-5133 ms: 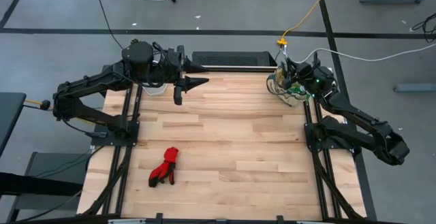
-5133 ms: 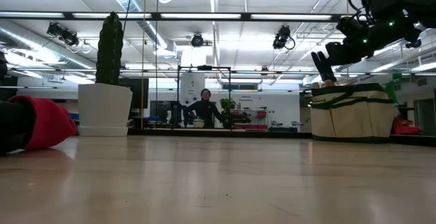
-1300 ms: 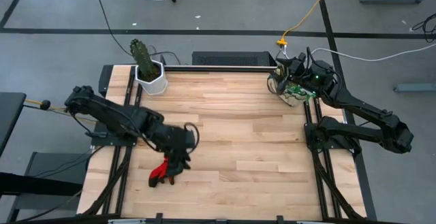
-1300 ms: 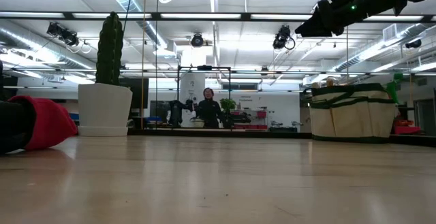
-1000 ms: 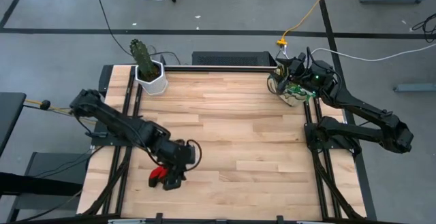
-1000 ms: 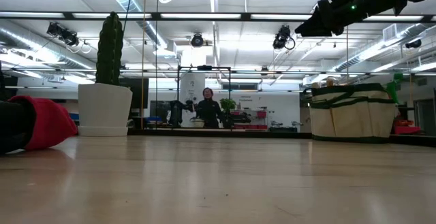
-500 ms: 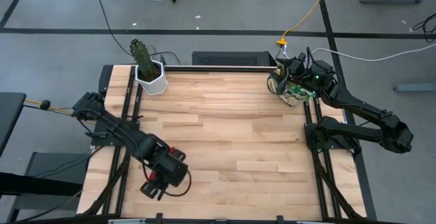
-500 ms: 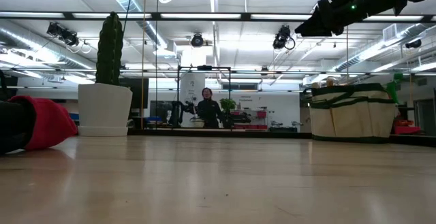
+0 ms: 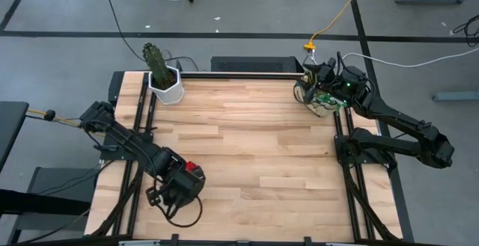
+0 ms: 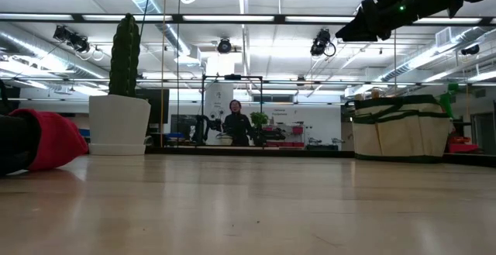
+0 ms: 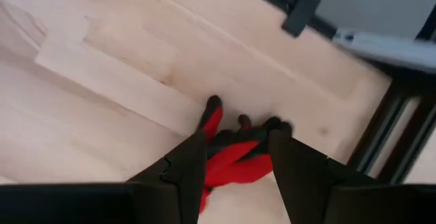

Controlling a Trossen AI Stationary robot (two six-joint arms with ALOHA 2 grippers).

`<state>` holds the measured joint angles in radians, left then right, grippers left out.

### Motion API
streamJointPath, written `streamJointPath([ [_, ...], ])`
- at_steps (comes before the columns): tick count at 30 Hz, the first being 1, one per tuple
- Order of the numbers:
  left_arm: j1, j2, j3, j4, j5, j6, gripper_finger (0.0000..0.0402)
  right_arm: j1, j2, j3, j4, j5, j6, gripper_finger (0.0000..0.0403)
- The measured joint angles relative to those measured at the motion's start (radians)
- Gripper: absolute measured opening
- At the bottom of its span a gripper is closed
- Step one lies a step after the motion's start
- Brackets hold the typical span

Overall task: Pick & Place Garden tools in Gardening bag
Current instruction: Put the red gloves into the white gardening bag

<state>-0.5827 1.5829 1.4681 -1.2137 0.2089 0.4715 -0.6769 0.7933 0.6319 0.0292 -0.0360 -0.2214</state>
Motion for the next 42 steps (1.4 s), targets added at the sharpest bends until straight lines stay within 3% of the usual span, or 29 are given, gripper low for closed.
streamJointPath([
  [21, -0.021, 0.001, -0.128, -0.073, -0.072, 0.376, 0.0167, 0.000, 0.000, 0.000, -0.003, 0.001, -0.001, 0.0281],
  [29, -0.022, 0.002, -0.212, -0.008, -0.068, 0.396, 0.0167, 0.000, 0.000, 0.000, -0.004, 0.001, -0.001, 0.0281],
  [42, 0.018, 0.002, -0.217, 0.177, -0.074, 0.352, 0.0167, 0.000, 0.000, 0.000, -0.052, 0.002, 0.016, 0.0281],
])
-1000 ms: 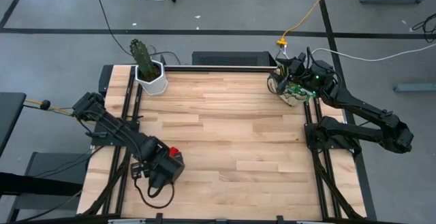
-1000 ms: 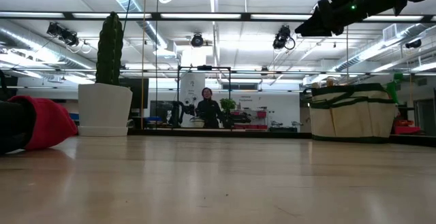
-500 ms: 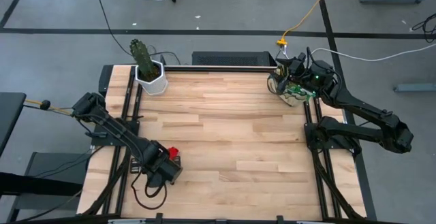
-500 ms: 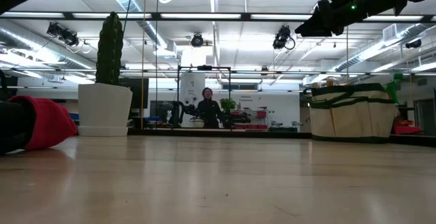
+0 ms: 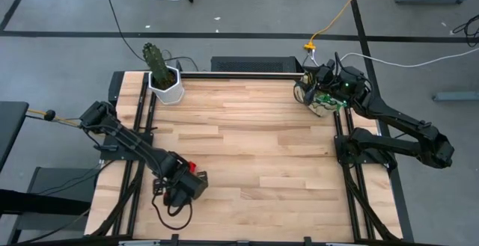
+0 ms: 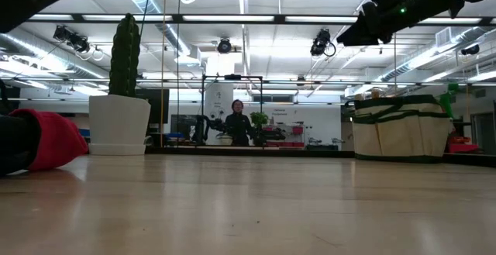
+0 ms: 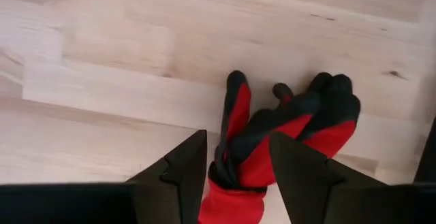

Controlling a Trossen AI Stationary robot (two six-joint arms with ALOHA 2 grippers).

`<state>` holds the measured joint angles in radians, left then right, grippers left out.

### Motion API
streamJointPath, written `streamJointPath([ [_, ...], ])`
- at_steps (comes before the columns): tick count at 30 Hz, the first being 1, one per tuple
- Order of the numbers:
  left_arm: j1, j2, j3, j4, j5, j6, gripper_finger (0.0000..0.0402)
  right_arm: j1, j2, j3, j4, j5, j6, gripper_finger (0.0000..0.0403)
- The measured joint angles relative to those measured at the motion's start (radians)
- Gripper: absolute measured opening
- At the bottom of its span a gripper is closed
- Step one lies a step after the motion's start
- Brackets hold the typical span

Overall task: Pick & Place Garden tools in Gardening bag
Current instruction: Put the red gloves into the white gardening bag

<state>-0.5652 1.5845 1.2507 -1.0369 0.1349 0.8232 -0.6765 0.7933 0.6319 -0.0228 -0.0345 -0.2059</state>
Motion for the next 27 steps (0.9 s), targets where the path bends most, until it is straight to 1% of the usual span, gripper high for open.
streamJointPath([
  [8, 0.019, 0.000, 0.000, -0.008, -0.009, 0.005, 0.0168, 0.000, 0.000, 0.000, -0.005, 0.000, 0.022, 0.0281],
  [13, 0.019, 0.000, 0.000, -0.008, -0.002, 0.101, 0.0168, 0.000, 0.000, 0.000, -0.005, 0.000, 0.022, 0.0281],
  [22, 0.019, 0.000, 0.000, -0.006, -0.003, 0.104, 0.0169, 0.000, 0.000, 0.000, -0.005, 0.000, 0.023, 0.0281],
  [24, 0.019, 0.000, 0.000, -0.006, -0.003, 0.104, 0.0176, 0.000, 0.000, 0.000, -0.007, 0.000, 0.027, 0.0281],
  [27, 0.019, 0.000, 0.000, -0.005, -0.003, 0.102, 0.0203, 0.000, 0.000, 0.000, -0.015, 0.000, 0.033, 0.0281],
])
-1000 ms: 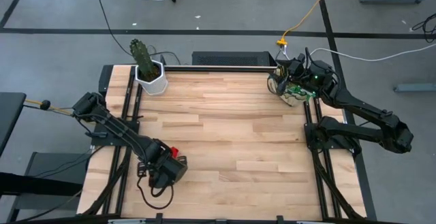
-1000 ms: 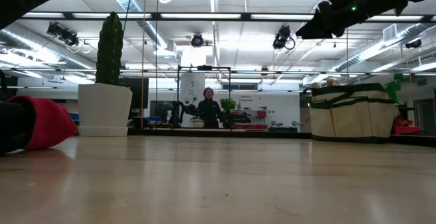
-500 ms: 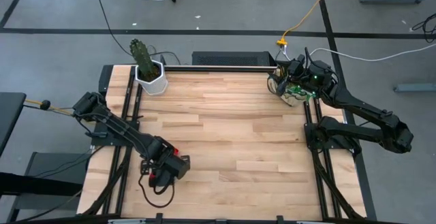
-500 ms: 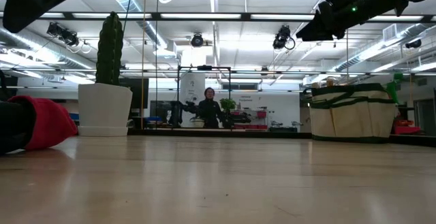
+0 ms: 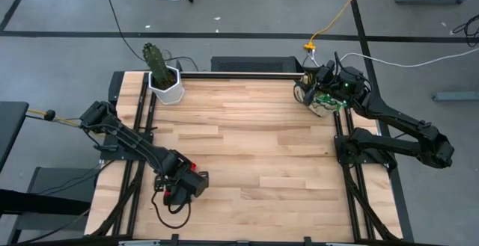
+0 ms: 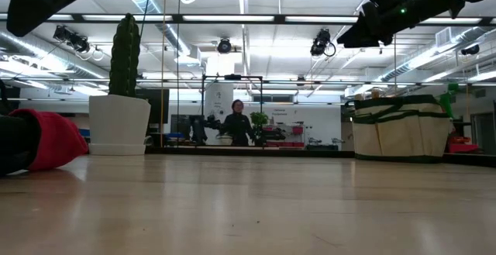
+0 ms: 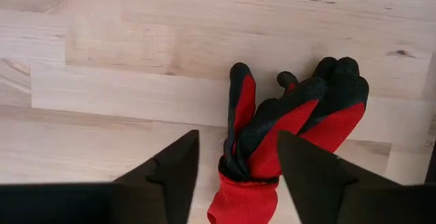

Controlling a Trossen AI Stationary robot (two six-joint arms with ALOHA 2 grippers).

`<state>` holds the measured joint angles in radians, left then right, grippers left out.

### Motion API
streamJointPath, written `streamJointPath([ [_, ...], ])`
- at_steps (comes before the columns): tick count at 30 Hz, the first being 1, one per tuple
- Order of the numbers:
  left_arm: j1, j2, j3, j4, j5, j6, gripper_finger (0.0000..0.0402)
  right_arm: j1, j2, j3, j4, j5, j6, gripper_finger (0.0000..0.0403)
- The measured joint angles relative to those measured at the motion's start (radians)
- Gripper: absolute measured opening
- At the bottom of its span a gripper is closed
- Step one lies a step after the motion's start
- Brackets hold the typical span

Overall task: Pick & Place Garden tools in Gardening bag
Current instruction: Put the red gloves into the white gardening bag

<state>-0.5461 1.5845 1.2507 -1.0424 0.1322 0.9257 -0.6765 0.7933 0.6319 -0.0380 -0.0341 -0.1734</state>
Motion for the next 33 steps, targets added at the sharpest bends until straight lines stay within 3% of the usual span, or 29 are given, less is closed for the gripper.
streamJointPath([
  [6, 0.000, 0.000, 0.000, 0.000, 0.027, -0.023, 0.0279, 0.000, 0.000, 0.000, -0.022, 0.000, 0.000, 0.0281],
  [11, 0.000, 0.000, 0.000, 0.000, 0.030, -0.023, 0.0312, 0.000, 0.000, 0.000, -0.025, 0.000, 0.000, 0.0281],
  [16, 0.000, 0.000, 0.000, -0.001, 0.035, -0.022, 0.0315, 0.000, 0.000, 0.000, -0.025, 0.000, 0.008, 0.0281],
  [22, -0.002, 0.000, -0.014, 0.008, 0.142, 0.047, 0.0316, 0.000, 0.000, 0.000, -0.025, 0.000, 0.008, 0.0281],
  [33, -0.008, 0.000, -0.189, 0.009, 0.089, 0.202, 0.0312, 0.000, 0.000, 0.000, -0.024, 0.000, 0.008, 0.0281],
])
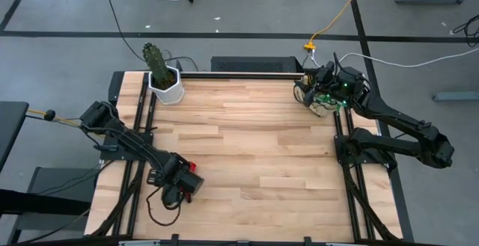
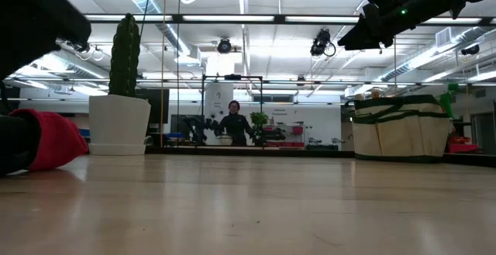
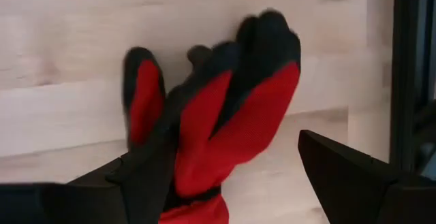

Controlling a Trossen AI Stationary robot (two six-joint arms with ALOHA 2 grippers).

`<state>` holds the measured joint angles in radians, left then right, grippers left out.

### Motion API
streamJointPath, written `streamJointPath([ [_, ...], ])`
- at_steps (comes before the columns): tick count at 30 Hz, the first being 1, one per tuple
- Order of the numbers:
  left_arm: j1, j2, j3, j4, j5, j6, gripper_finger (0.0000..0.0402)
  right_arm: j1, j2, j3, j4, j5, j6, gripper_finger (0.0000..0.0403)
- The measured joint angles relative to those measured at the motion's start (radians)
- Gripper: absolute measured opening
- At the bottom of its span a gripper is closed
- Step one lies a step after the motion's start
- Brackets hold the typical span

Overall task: Pick & Place Garden tools in Gardening bag
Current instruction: Put the red gloves into the white gardening bag

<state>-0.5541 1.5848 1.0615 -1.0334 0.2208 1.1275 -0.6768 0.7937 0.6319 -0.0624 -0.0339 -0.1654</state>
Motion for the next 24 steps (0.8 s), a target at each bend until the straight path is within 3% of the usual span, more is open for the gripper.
streamJointPath([
  [19, 0.000, 0.000, -0.034, 0.129, 0.006, 0.037, 0.0301, 0.000, 0.000, 0.000, 0.000, 0.000, 0.000, 0.0281],
  [24, 0.000, 0.000, -0.034, 0.129, 0.015, 0.038, 0.0275, 0.000, 0.000, 0.000, 0.000, 0.000, 0.000, 0.0281],
])
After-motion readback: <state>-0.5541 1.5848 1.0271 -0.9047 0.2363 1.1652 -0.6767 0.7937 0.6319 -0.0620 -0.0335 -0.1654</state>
